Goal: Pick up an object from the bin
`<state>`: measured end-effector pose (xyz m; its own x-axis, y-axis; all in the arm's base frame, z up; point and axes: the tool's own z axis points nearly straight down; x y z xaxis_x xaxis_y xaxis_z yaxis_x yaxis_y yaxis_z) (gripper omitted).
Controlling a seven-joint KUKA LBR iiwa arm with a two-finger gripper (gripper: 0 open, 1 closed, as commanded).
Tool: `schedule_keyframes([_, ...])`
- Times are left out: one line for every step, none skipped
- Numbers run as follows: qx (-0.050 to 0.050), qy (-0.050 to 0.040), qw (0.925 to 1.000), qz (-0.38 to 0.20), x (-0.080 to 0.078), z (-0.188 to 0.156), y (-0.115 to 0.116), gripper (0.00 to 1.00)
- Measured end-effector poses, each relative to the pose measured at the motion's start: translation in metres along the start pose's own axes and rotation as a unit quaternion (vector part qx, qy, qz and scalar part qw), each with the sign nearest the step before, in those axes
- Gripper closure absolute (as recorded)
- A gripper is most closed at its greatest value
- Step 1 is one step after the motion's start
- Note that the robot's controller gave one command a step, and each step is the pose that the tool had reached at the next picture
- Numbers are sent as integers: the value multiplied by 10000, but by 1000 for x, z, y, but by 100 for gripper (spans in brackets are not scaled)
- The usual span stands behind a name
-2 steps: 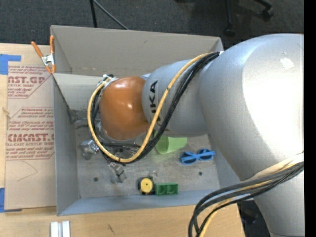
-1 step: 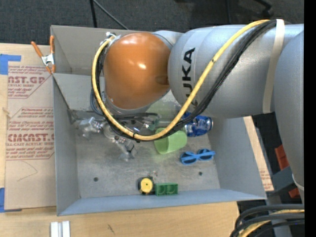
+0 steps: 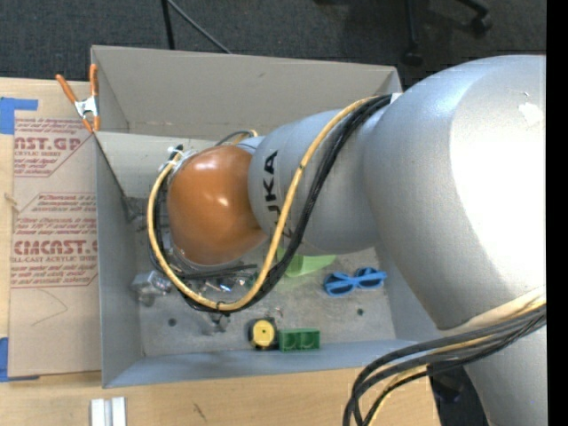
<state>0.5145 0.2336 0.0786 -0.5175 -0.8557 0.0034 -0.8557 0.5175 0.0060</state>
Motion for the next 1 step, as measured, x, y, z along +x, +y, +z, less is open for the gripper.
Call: schedule_keyframes([59, -57, 9956, -929, -2, -125, -9, 0])
